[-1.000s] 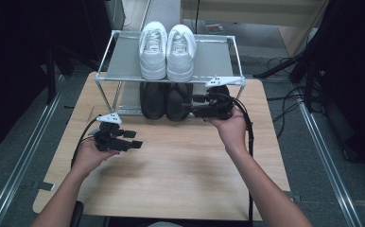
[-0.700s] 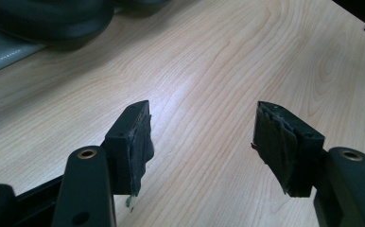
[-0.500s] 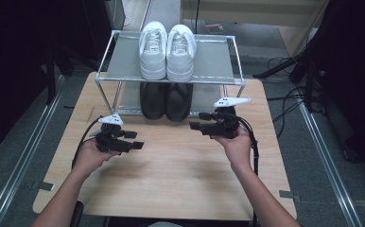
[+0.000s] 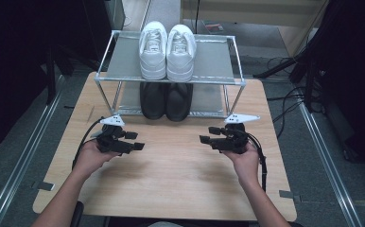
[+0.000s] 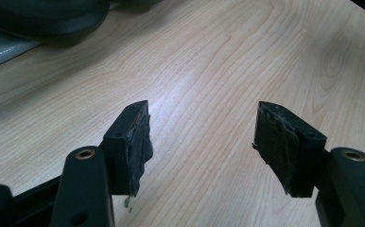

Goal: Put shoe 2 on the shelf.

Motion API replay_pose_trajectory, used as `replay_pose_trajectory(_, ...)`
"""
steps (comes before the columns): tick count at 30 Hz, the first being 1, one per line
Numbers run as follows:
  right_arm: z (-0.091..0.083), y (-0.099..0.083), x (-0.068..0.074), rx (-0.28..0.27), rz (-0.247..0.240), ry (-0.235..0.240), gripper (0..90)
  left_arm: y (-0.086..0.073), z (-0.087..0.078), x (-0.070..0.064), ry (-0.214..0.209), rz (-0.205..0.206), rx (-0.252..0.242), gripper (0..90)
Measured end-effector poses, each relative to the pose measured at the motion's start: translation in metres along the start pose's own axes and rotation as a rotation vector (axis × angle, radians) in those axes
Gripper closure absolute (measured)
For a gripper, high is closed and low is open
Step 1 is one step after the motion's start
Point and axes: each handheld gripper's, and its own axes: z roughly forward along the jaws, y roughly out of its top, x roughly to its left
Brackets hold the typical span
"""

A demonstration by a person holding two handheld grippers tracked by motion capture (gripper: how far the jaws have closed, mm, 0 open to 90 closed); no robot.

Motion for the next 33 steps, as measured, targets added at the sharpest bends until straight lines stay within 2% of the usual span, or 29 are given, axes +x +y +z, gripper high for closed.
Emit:
replay_pose_trajectory(2, -0.003, -0.004, -0.001, 0.004, 0.012, -0.001, 40.3, 0.0, 0.0, 0.0, 0.0, 0.002, 0.001, 36.9)
replay_pose_trajectory(6, -0.009, -0.012, -0.007, -0.023, 0.018, -0.025, 39.9, 0.001, 0.0, -0.001, 0.002, 0.015, 0.005, 36.6)
replay_pose_trajectory(11, -0.009, -0.019, -0.014, 0.031, -0.014, -0.072, 39.8, 0.001, 0.002, -0.001, 0.003, 0.021, 0.01, 36.3)
replay_pose_trajectory(13, -0.008, -0.02, -0.016, 0.03, 0.004, -0.069, 39.8, 0.001, 0.002, 0.0, 0.003, 0.017, 0.011, 36.2)
replay_pose_trajectory(17, -0.007, -0.019, -0.017, 0.015, 0.009, -0.062, 39.4, 0.001, 0.001, 0.002, 0.006, 0.005, 0.011, 35.9)
replay_pose_trajectory(21, -0.005, -0.02, -0.016, 0.033, -0.003, -0.065, 39.2, 0.001, 0.002, 0.002, 0.01, 0.005, 0.013, 35.8)
replay_pose_trajectory(33, -0.003, -0.021, -0.019, 0.041, 0.006, -0.069, 38.3, 0.0, 0.002, 0.003, 0.013, 0.004, 0.017, 35.4)
